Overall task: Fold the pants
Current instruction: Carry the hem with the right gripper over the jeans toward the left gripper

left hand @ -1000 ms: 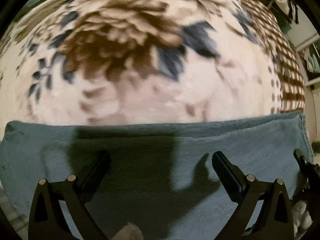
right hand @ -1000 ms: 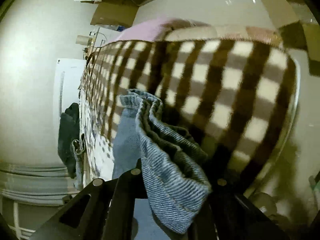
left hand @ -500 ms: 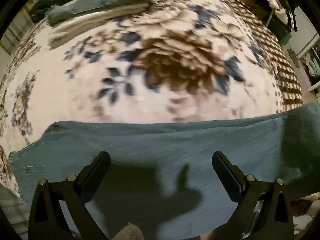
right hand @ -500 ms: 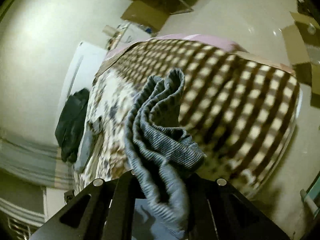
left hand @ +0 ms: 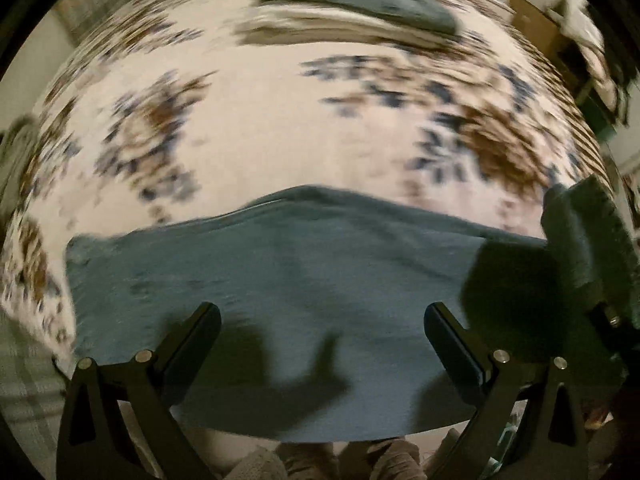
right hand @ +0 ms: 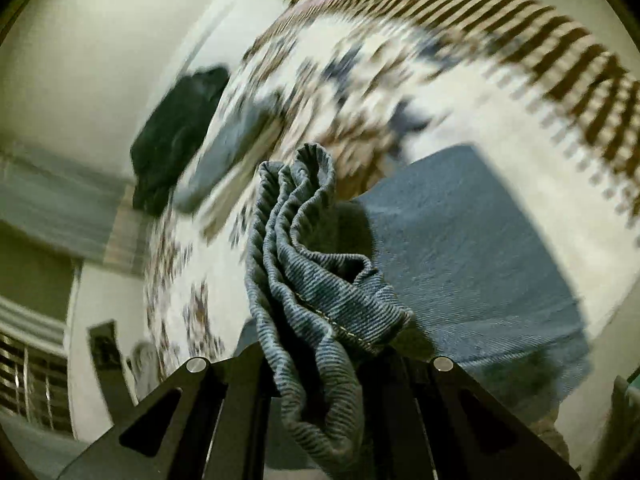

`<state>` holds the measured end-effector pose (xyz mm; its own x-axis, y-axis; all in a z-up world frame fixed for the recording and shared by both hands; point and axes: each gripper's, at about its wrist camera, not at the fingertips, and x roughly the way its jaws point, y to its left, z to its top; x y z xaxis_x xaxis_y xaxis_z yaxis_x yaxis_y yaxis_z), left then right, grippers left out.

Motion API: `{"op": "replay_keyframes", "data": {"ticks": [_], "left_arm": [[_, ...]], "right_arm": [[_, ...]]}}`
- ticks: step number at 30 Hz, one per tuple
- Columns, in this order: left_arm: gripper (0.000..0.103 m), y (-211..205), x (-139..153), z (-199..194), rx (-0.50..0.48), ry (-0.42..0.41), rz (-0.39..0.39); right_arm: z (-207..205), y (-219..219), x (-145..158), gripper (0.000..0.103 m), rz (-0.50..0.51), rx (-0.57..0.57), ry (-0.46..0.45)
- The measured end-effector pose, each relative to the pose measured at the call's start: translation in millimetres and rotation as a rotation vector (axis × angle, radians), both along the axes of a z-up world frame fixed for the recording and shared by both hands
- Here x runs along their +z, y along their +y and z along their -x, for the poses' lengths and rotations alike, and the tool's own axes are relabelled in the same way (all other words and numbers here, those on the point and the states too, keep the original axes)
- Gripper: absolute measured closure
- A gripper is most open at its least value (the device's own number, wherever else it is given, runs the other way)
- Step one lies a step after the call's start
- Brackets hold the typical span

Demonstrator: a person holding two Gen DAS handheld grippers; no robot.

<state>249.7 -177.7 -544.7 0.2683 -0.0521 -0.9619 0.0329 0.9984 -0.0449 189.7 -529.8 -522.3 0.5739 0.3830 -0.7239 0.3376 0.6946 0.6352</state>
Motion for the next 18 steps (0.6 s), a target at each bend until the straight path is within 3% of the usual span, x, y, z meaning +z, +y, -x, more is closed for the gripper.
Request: {"op": "replay_keyframes", "data": {"ticks": [5,11,13,15,17,18], "left_arm": [[0.000,76,-11,13,0.141,0.033,0.005],[0.000,122,-25,21,0.223,0.056,-0.016],[0.000,133,-28,23,0.248,0.061,-0.013],[0.000,141,-29,23,0.273,0.062,-0.002],[0.000,148,-28,23,0.296,0.063,0.014],[0.000,151,-26,23,0.305,0.061,0.023]], "right_arm": [[-11,81,-34,0.095,0.040,0.153,0.042],[-12,156,-74,0.095,0.101,0.294,0.111],[-14,173,-88,0.093,0.169,0.321,0.148],[-19,192,-101,0.085,0.255,0.368,0.213],[-23,205,-103,0.063,0.258,0.435,0.234],[-26,209,-101,0.042,0.233,0.471,0.234]]}}
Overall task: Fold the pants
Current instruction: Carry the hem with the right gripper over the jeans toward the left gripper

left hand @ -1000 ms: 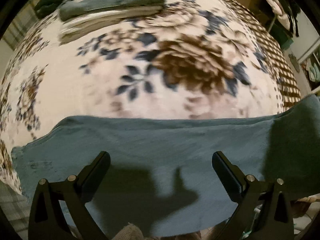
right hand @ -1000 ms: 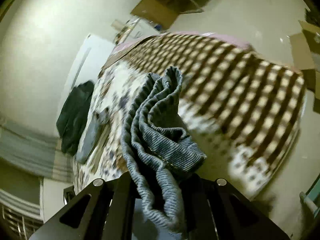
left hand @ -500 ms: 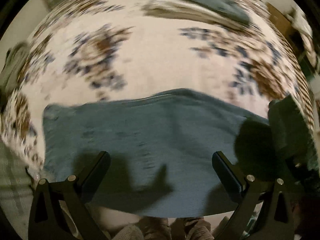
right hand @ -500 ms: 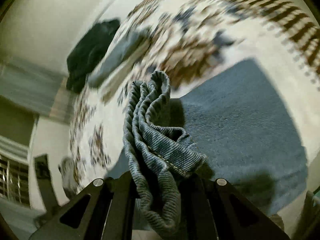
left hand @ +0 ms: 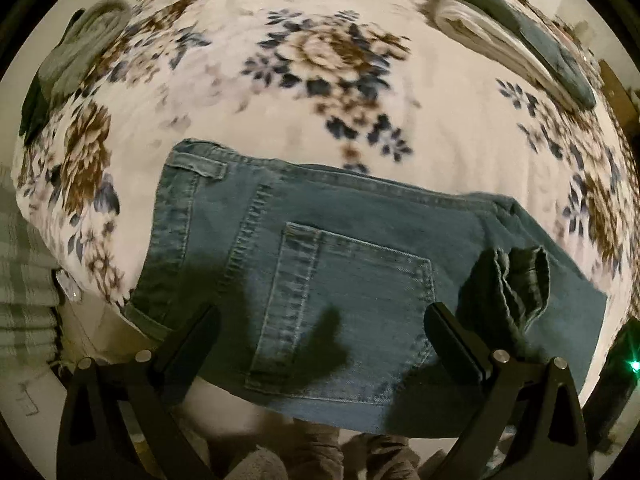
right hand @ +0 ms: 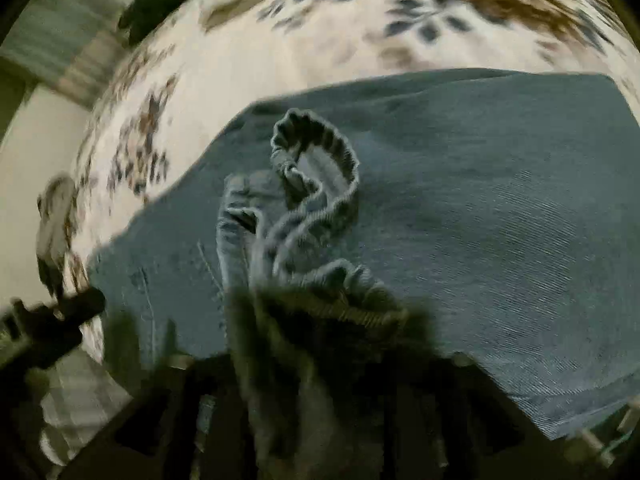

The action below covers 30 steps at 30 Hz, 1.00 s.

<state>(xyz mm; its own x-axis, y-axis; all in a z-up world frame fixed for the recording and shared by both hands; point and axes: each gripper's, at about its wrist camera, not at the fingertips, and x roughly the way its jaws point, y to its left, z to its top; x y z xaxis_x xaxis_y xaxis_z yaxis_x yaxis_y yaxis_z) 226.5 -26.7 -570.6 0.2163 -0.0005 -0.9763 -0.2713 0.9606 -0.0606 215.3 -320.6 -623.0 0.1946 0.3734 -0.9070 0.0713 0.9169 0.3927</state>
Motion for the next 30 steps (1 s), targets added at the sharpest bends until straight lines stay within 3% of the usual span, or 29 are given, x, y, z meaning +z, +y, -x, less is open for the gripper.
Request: {"op": "replay_keyframes", "data": {"ticks": [1,3,7,12,15,16,17,19,21,24,27,28,29,30], "left_arm": [[0.000,3,3,0,0.011,-0.005,0.013],[0.000,4,9,0,0.025,-0.012,0.036],[0.000,-10,18,-1,0.027,-0.025,0.101],[0.000,-62,4,3,-0.058,0.006,0.142],[0.003,-91,-15,5,-0.123,0.048,0.145],[0.006,-98,-22,6,-0.143,0.069,0.151],[0.016,-106,-30,7,-0.158,0.092,0.166],[0.028,-113,-42,9,-0.166,0.122,0.201],[0.055,-118,-50,13,-0.169,0.138,0.219],[0.080,-123,-61,15,-0.183,0.145,0.176],[0.087,-121,-63,18,-0.192,0.118,0.169],[0.088,-121,-61,20,-0.197,0.106,0.173],[0.089,-120,-58,23,-0.193,0.098,0.178],[0.089,-118,-56,27,-0.189,0.088,0.183]], "right_arm": [[-2,4,5,0.030,-0.040,0.032,0.014],[1,6,21,0.025,-0.133,0.081,0.024],[10,-33,53,0.019,-0.160,0.024,0.005],[22,-126,57,0.019,-0.052,-0.166,0.095],[40,-182,47,0.019,-0.119,-0.361,0.195],[49,-201,42,0.020,-0.164,-0.433,0.231],[54,-210,38,0.021,-0.196,-0.471,0.246],[64,-222,26,0.033,-0.281,-0.547,0.281],[69,-227,14,0.042,-0.334,-0.600,0.301],[72,-230,1,0.047,-0.337,-0.635,0.311],[65,-217,-18,0.061,-0.332,-0.675,0.361],[66,-217,-21,0.073,-0.317,-0.689,0.377],[67,-216,-23,0.079,-0.300,-0.703,0.387],[69,-216,-25,0.093,-0.279,-0.720,0.400]]}}
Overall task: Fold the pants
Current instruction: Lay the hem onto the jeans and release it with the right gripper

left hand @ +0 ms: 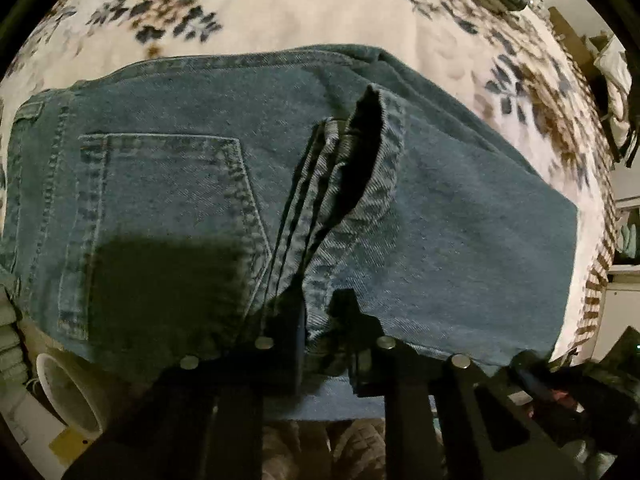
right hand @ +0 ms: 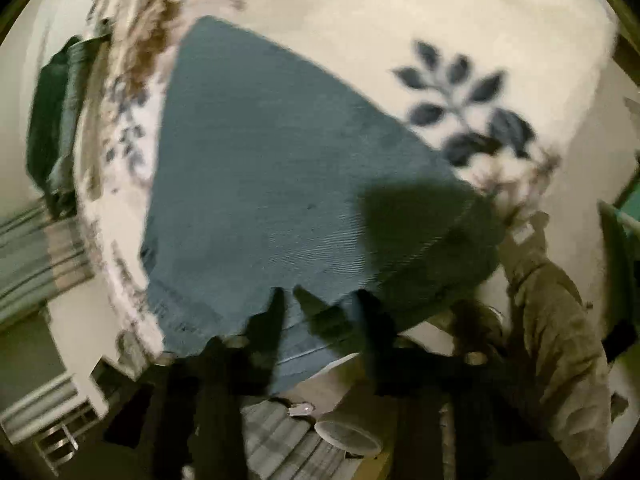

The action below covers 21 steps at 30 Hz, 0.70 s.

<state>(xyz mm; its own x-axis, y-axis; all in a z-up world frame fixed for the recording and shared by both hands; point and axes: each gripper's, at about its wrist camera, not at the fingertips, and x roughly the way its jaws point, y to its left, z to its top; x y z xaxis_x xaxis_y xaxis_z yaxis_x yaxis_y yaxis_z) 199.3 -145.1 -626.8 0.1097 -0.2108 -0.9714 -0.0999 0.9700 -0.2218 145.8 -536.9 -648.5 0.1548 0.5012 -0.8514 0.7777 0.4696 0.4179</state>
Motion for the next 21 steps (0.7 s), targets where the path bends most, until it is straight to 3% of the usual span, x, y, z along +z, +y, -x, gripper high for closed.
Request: {"op": "replay_keyframes", "data": {"ticks": [1,3,8,11,15,17,19,21], "left_arm": [[0.089,1,3,3,0.001,-0.008,0.005],[0.090,6,12,9,0.011,-0.019,0.024],[0.090,19,26,26,0.014,-0.017,0.048],[0.089,21,12,35,0.012,0.038,0.061],[0.086,25,17,38,0.042,0.074,0.063],[0.081,29,22,35,0.077,0.083,0.049],[0.080,33,26,31,0.115,0.073,0.056],[0.074,36,29,26,0.138,0.053,0.051]], "right_arm": [[3,-1,-2,0.100,0.007,-0.010,0.012],[9,-2,2,0.101,0.005,-0.031,0.004],[13,0,27,0.103,0.040,0.057,-0.014],[15,-1,28,0.103,0.038,0.104,0.013],[6,-7,39,0.101,-0.003,0.155,-0.014],[-5,-4,47,0.090,0.015,0.205,-0.030],[-17,-2,52,0.060,0.032,0.221,-0.055],[-24,0,51,0.057,0.044,0.225,-0.061]]}}
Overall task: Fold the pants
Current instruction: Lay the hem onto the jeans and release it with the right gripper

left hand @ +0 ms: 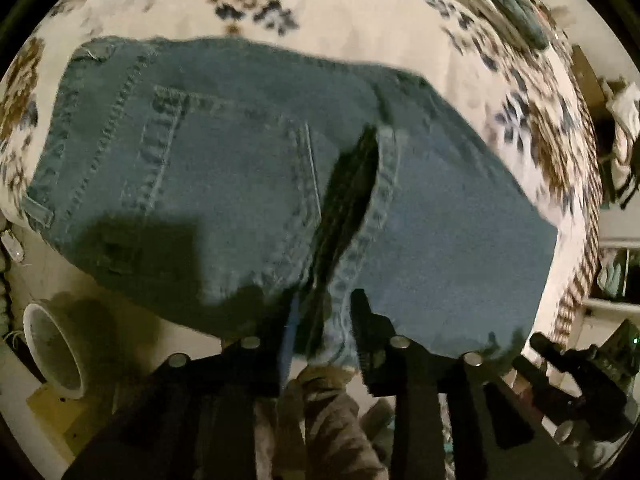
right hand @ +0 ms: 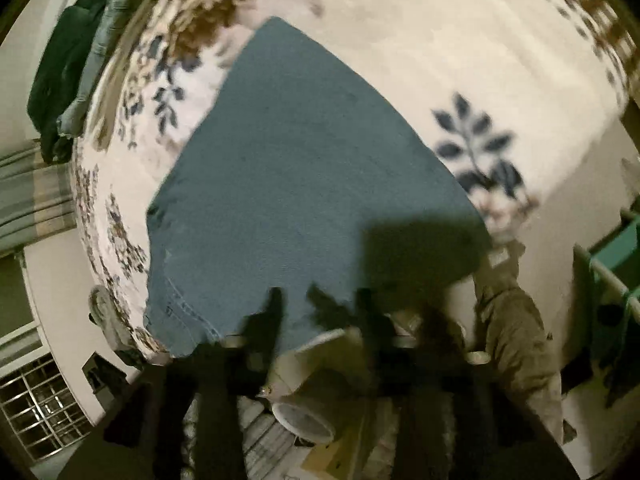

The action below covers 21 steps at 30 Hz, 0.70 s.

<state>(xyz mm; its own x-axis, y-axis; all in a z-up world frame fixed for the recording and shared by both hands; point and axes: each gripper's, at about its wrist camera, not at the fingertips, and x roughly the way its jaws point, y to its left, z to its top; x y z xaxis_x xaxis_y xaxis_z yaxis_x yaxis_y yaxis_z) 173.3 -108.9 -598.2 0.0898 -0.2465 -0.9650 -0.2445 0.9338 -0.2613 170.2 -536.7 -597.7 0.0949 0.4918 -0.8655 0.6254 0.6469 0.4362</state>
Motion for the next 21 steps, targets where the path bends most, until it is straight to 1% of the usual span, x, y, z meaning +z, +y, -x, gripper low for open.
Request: {"op": "replay_keyframes", "data": {"ticks": [2,4,5,6,7,8,10,11,12,14,15,16,17,18,19,20,21], "left_arm": [[0.074,-3,-4,-9,0.005,-0.006,0.009],[0.074,-10,-10,-18,-0.010,-0.012,-0.013],[0.074,-12,-14,-23,-0.022,-0.015,-0.020],[0.074,-16,-18,-29,-0.040,-0.022,-0.032],[0.074,-19,-22,-35,-0.050,-0.023,-0.054],[0.074,-21,-26,-40,-0.052,-0.025,-0.060],[0.074,-21,-36,-52,-0.050,-0.032,-0.073],[0.072,-21,-40,-57,-0.052,-0.033,-0.078],[0.072,-20,-46,-61,-0.054,-0.029,-0.069],[0.072,-19,-48,-62,-0.050,-0.026,-0.063],[0.072,-19,-45,-60,-0.056,-0.035,-0.064],[0.072,-17,-39,-56,-0.057,-0.058,-0.053],[0.072,-12,-30,-50,-0.043,-0.084,-0.035],[0.072,-8,-24,-46,-0.024,-0.104,-0.020],[0.070,0,-14,-37,-0.001,-0.127,0.001],[0.059,7,-8,-30,0.016,-0.137,0.016],[0.038,19,-1,-20,0.046,-0.153,0.053]], "right_arm": [[-6,4,-9,0.057,0.022,0.016,0.026],[-4,7,-22,0.058,0.056,0.020,0.072],[-1,7,-27,0.060,0.061,0.019,0.086],[2,8,-32,0.065,0.064,0.019,0.099],[4,9,-34,0.074,0.078,0.030,0.108],[4,10,-35,0.077,0.097,0.048,0.114],[3,11,-34,0.077,0.110,0.077,0.115],[3,12,-34,0.077,0.114,0.089,0.117],[1,13,-34,0.077,0.120,0.104,0.121],[-2,16,-32,0.074,0.122,0.126,0.124],[-5,19,-30,0.070,0.128,0.147,0.123],[-6,21,-28,0.057,0.123,0.161,0.115],[-9,26,-23,0.048,0.101,0.177,0.086],[-11,32,-18,0.027,0.096,0.191,0.064],[-14,39,-14,0.010,0.105,0.206,0.051],[-17,48,-6,0.007,0.131,0.245,0.021],[-18,56,-1,0.007,0.148,0.276,0.000]]}}
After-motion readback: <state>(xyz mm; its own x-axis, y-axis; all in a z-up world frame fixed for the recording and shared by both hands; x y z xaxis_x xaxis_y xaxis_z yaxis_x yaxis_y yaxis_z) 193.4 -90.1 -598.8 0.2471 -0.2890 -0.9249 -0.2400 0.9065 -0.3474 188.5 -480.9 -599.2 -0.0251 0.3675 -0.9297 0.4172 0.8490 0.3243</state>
